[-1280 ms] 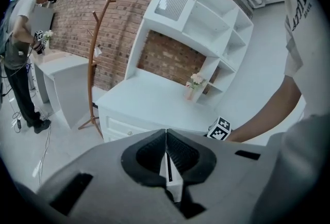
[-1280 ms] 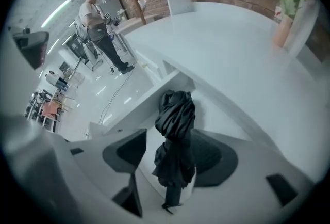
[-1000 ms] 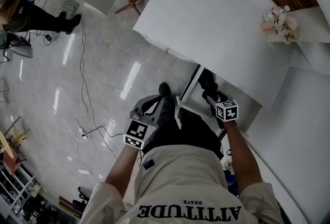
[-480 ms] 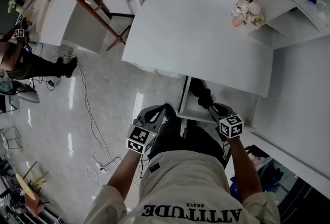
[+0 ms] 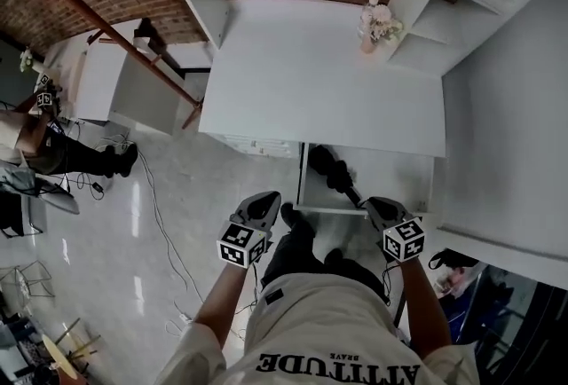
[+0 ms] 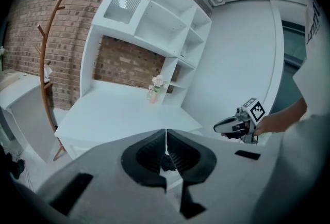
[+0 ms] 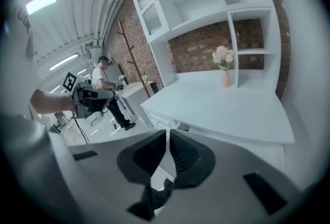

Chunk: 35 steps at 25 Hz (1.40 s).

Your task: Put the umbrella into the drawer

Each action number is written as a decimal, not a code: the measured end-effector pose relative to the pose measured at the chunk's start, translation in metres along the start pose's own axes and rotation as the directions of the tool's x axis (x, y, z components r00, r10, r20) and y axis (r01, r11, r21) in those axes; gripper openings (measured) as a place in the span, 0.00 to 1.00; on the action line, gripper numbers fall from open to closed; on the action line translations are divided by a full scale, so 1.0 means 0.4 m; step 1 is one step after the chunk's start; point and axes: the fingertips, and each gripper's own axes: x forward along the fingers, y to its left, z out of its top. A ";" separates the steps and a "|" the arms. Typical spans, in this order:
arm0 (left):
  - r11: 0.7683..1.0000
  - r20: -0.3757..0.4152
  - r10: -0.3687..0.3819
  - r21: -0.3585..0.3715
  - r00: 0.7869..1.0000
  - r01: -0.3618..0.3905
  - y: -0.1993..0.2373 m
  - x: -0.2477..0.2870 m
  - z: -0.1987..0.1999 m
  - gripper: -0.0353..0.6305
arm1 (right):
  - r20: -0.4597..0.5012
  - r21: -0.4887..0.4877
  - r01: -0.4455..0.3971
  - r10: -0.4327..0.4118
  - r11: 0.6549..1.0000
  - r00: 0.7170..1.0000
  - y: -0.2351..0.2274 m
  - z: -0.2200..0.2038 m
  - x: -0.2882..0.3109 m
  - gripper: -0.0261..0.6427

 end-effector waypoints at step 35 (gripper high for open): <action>0.990 0.128 0.139 -0.006 0.982 -0.140 -0.504 -0.366 -0.138 0.09 | 0.204 -0.080 0.208 -0.188 0.975 0.961 0.030 -0.173 -0.659 0.09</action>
